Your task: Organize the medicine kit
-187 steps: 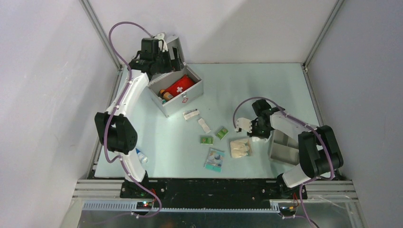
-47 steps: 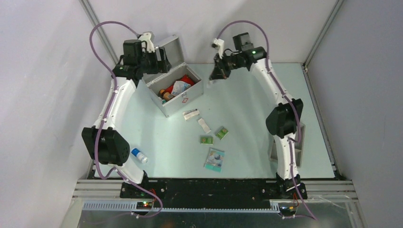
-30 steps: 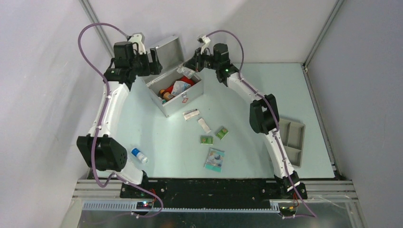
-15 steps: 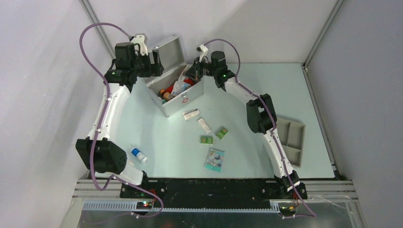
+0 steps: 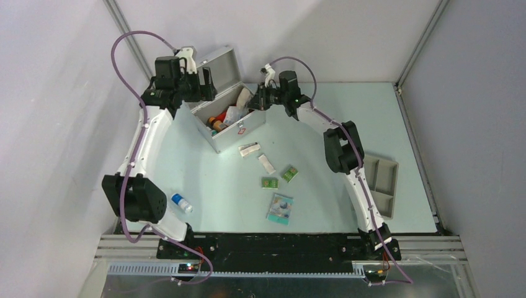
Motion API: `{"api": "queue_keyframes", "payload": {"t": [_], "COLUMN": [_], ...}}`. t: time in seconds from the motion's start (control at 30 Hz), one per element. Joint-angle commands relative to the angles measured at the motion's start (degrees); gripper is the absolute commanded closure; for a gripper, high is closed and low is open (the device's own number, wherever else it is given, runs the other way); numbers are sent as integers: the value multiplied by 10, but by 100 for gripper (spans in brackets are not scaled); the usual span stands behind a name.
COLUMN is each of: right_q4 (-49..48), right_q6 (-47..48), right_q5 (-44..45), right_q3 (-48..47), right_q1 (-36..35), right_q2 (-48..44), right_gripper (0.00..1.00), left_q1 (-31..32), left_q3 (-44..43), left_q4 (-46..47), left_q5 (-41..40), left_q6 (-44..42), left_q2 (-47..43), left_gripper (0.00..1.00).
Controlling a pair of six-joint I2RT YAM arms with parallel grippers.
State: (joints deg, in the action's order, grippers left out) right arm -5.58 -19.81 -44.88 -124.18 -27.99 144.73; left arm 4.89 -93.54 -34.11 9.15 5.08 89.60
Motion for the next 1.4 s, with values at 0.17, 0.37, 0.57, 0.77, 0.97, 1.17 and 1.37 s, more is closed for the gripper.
{"api": "queue_keyframes", "payload": {"t": [0.17, 0.37, 0.57, 0.77, 0.97, 1.17, 1.37], "right_q4": [52, 77, 73, 61, 108, 143, 165], "right_q6": [-7, -20, -24, 1, 115, 161, 191], "right_q5": [40, 46, 66, 86, -4, -19, -2], "right_q3": [17, 23, 38, 23, 43, 152, 249], "right_q1": [11, 8, 8, 6, 26, 74, 116], "right_q2": [-65, -85, -114, -114, -147, -224, -315], "right_gripper": [62, 51, 51, 55, 47, 44, 44], "left_q1": [7, 9, 10, 10, 11, 42, 76], "left_q3": [-44, -52, -45, -37, -8, -29, -139], "left_q4": [4, 4, 4, 5, 5, 14, 28], "left_q5": [12, 18, 18, 20, 42, 81, 71], "left_q6": [6, 12, 12, 13, -7, -72, -88], "left_q2": [15, 26, 24, 19, 9, 78, 215], "left_gripper": [10, 10, 10, 10, 10, 14, 17]}}
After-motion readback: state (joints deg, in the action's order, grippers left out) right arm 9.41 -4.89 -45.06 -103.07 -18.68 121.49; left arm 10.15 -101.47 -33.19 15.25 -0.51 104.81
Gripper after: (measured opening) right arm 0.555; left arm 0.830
